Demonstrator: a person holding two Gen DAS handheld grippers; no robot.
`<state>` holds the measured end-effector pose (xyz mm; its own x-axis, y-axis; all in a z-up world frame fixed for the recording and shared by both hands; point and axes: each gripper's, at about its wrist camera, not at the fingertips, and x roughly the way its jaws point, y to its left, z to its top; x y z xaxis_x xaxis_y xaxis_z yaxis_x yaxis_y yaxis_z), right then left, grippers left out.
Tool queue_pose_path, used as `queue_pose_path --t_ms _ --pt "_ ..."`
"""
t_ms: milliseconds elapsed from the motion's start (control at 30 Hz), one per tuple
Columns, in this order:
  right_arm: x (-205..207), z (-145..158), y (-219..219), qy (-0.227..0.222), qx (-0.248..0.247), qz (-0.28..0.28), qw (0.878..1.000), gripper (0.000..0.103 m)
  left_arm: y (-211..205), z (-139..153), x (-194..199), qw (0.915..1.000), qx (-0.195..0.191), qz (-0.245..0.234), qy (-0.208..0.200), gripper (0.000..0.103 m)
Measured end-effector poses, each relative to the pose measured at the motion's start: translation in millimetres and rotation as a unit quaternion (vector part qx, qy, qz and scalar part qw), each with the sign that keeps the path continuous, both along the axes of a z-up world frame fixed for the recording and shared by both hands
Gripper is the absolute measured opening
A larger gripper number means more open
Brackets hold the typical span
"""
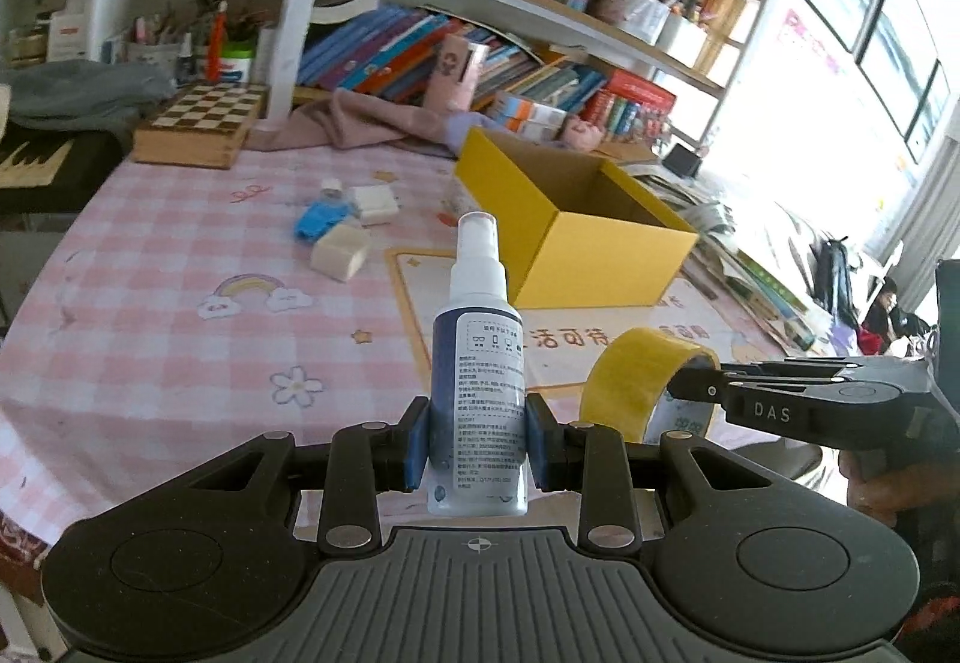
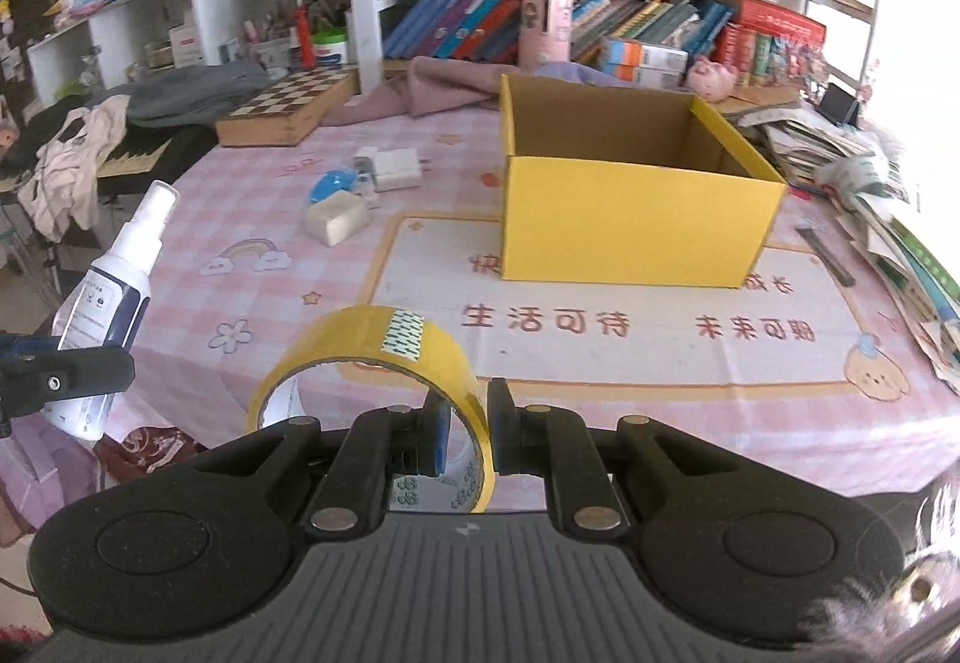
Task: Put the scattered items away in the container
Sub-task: 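Carry the spray bottle and tape roll with both tools toward the yellow box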
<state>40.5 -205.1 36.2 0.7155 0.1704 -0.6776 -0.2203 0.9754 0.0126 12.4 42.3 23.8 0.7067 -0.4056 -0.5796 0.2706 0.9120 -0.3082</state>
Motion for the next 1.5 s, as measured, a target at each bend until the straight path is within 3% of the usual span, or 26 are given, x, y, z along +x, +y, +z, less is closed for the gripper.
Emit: queue_pose_path --t_ms 500,867,1233,1500 --pt "1.4 2.7 -33.7 0.0 0.01 -0.056 0.998 0.013 -39.7 6.5 21.6 0.9977 0.015 -0.064 -0.016 0.031" --pt "8.0 2.6 -41.0 0.003 0.01 -0.059 0.998 0.013 -46.0 6.1 30.6 0.9976 0.016 -0.066 -0.012 0.031" --pt "10.3 0.8 -63.8 0.007 0.001 -0.083 0.997 0.013 -72.9 0.8 47.6 0.9952 0.009 -0.097 -0.006 0.031" --pt "36.3 -4.5 -82.7 0.012 0.009 -0.086 0.996 0.013 -95.4 0.1 67.9 0.9937 0.022 -0.109 -0.013 0.031"
